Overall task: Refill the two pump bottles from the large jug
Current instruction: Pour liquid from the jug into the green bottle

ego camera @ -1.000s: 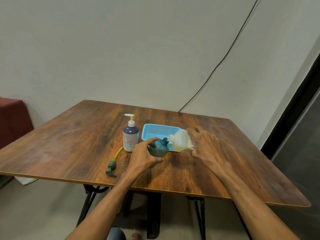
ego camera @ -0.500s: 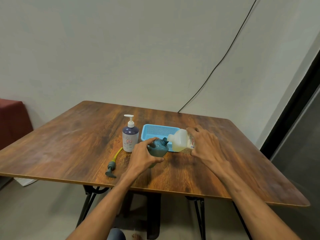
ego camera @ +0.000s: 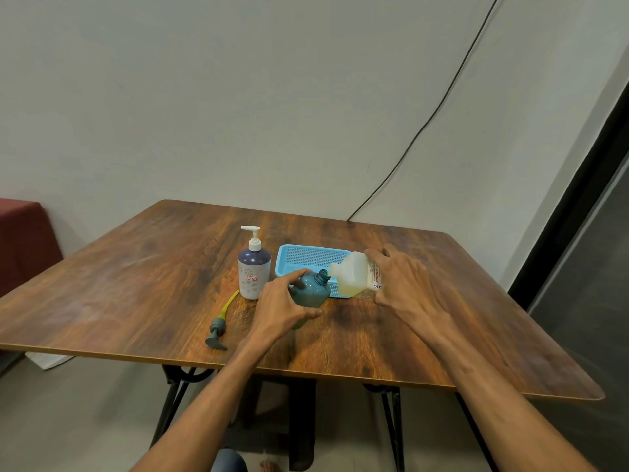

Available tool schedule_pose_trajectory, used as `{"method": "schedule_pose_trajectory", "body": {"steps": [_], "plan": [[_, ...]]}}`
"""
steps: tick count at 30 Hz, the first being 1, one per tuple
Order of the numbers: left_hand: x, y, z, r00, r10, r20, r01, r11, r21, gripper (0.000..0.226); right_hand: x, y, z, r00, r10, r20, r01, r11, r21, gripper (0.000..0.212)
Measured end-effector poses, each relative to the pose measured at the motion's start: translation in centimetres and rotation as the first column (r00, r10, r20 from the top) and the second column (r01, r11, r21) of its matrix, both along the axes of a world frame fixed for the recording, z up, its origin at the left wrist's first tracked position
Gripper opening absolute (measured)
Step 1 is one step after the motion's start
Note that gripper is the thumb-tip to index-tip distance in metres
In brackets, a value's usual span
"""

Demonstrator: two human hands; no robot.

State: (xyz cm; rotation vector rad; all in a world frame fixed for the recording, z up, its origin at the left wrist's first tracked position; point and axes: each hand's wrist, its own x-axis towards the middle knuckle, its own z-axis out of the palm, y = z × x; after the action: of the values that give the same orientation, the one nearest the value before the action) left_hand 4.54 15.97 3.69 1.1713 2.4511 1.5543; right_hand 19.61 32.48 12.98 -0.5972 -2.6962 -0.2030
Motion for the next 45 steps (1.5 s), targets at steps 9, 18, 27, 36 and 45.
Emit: {"method": "schedule_pose_trajectory", "body": {"steps": [9,18,27,36,45], "plan": [[0.01,-0.04,0.13,1.000,0.006,-0.010,-0.006,1.000,-0.003,0.085,-0.22,0.23,-0.18,1.000,0.003,-0.017,-0.002,1.000,0.026,0.077],[0.11,-0.09,0.22,1.000,-0.002,0.001,0.002,1.000,-0.003,0.085,0.08,0.21,0.03,1.000,0.019,-0.014,-0.019,1.000,0.006,0.076],[0.24,-0.08,0.28,1.000,-0.012,0.003,0.012,1.000,0.006,0.084,0.16,0.32,0.24,0.999,0.025,-0.020,-0.025,1.000,-0.005,0.071],[0.47,0.03,0.39,1.000,-0.013,-0.004,0.013,1.000,-0.004,0.084,0.28,0.46,0.25,1.000,0.012,-0.012,-0.012,1.000,0.011,0.070],[0.40,0.02,0.32,1.000,-0.011,-0.005,0.011,1.000,-0.010,0.084,0.41,0.40,0.44,1.000,0.018,0.000,-0.018,1.000,-0.012,0.071]]}}
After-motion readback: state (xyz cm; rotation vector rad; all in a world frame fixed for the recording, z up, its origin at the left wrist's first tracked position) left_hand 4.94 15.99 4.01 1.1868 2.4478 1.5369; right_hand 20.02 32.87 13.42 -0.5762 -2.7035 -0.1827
